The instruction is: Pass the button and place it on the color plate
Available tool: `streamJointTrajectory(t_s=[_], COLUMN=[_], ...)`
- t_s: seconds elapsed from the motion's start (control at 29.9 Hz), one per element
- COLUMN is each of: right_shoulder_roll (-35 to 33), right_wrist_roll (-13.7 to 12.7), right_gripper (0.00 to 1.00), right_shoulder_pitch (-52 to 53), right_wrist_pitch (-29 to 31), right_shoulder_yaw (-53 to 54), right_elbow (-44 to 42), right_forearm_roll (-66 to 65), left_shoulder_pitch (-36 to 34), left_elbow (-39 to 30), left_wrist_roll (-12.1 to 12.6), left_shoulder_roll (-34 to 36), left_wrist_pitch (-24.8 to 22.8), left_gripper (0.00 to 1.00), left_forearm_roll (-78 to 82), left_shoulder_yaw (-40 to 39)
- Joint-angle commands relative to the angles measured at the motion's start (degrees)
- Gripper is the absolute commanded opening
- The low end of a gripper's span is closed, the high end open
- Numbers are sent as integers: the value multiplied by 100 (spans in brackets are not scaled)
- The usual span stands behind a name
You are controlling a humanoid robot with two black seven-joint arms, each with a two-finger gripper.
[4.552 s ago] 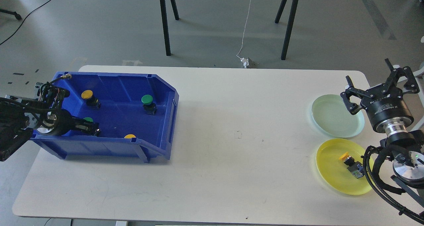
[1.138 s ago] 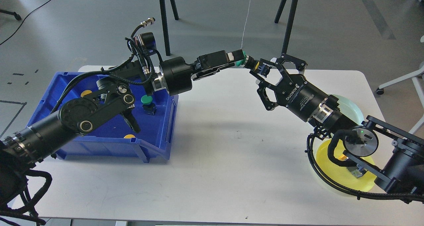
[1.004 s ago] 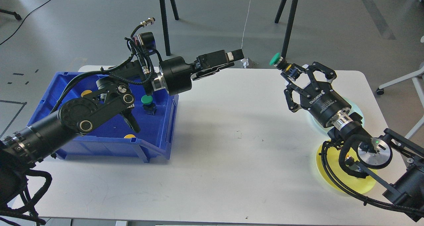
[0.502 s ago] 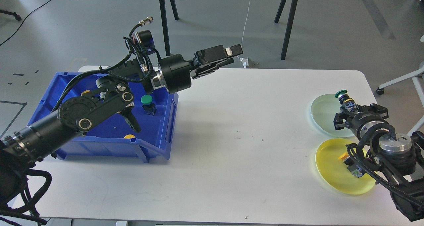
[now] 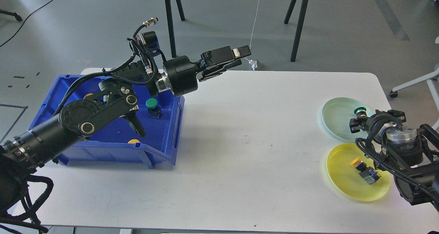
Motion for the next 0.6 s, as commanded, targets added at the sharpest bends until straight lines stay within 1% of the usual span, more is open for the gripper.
streamJointTrajectory(t_s=[0.0, 0.03, 0.1, 0.13, 0.17, 0.2, 0.3, 0.37, 0.4, 0.47, 0.5, 0.57], right_shoulder_roll=[-91, -100, -178, -301, -450, -643, -1407, -1856, -2014, -2139, -2139, -2104], right_wrist_roll=[-166, -236, -359, -403, -412, -413, -351, -299, -220, 43, 166, 386], right_gripper=[94, 96, 96, 96, 96, 96, 97, 97, 97, 97, 97, 97], right_shoulder_pitch=[44, 97, 229, 255, 282, 299, 334, 387, 413, 414, 405, 379], right_wrist_pitch=[0, 0, 0, 127, 424, 758, 2040, 3269, 3962, 5150, 5573, 5600], right_shoulder_yaw=[-304, -463, -779, -929, -1035, -1140, -1369, -1440, -1483, -1589, -1615, -1590], right_elbow=[414, 607, 1038, 1257, 1451, 1679, 2287, 2358, 2323, 2157, 2008, 1779], right_forearm_roll=[-189, -356, -908, -1225, -1489, -1744, -2132, -2133, -2142, -2116, -2107, -2089], left_shoulder_pitch=[16, 25, 69, 113, 139, 192, 516, 823, 973, 1211, 1290, 1370], left_elbow=[394, 500, 685, 755, 817, 878, 1107, 1204, 1256, 1301, 1301, 1301], left_wrist_roll=[1, 1, 1, 1, 1, 1, 1, 1, 1, 1, 1, 1], left_shoulder_roll=[77, 103, 365, 541, 699, 858, 1350, 1527, 1571, 1597, 1598, 1598], left_wrist_pitch=[-38, -56, -187, -336, -546, -835, -835, -835, -835, -835, -835, -835], left_gripper=[79, 79, 80, 81, 82, 83, 85, 87, 90, 93, 94, 95], left_forearm_roll=[-1023, -1357, -2183, -2665, -3097, -3536, -4417, -4647, -4657, -4665, -4665, -4665], left_shoulder_yaw=[-382, -488, -664, -708, -708, -708, -708, -726, -735, -805, -840, -910])
